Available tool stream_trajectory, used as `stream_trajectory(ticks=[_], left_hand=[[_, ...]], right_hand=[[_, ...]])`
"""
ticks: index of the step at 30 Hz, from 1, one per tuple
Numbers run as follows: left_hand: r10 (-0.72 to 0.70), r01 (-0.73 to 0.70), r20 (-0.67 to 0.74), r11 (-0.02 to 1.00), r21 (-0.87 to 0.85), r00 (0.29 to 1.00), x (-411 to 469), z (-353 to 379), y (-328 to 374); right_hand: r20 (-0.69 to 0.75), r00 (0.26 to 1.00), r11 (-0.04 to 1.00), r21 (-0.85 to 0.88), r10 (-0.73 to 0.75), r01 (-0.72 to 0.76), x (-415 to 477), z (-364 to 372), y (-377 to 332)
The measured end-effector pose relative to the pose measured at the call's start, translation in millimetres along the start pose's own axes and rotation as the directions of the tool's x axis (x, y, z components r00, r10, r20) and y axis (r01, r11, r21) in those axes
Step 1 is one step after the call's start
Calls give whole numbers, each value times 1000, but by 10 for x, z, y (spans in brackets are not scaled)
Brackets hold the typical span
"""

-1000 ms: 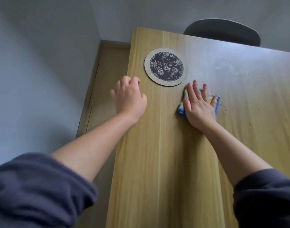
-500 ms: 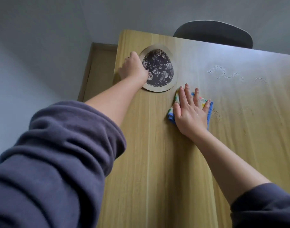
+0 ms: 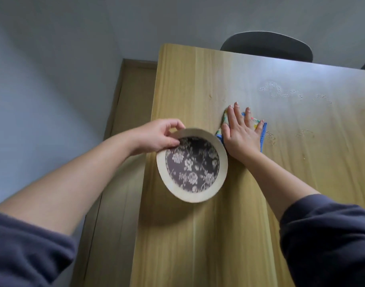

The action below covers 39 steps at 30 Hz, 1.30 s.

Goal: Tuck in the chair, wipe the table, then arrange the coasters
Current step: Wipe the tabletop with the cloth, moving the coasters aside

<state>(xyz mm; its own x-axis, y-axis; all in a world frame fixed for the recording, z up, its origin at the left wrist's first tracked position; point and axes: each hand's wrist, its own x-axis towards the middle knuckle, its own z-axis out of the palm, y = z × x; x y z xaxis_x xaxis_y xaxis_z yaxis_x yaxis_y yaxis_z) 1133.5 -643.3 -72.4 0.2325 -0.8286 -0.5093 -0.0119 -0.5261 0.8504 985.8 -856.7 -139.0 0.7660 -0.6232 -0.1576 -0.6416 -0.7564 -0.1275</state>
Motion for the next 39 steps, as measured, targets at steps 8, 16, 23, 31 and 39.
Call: stream_trajectory(ticks=[8, 16, 23, 31, 39], left_hand=[[316, 154, -399, 586, 795, 861, 39, 151, -180], [-114, 214, -731, 976, 44, 673, 236, -203, -508], [-223, 219, -697, 971, -96, 682, 391, -322, -609], [-280, 174, -656, 959, -224, 701, 308, -314, -544], [-305, 191, -606, 950, -246, 735, 270, -329, -472]], right_hand=[[-5, 1000, 1000, -15, 3, -3, 36, 39, 12], [-2, 998, 998, -33, -55, 55, 173, 43, -2], [-31, 996, 995, 49, 84, -82, 959, -64, -439], [-12, 957, 957, -14, -290, 290, 667, 72, -1105], [32, 852, 850, -55, -522, 523, 516, 111, -1214]])
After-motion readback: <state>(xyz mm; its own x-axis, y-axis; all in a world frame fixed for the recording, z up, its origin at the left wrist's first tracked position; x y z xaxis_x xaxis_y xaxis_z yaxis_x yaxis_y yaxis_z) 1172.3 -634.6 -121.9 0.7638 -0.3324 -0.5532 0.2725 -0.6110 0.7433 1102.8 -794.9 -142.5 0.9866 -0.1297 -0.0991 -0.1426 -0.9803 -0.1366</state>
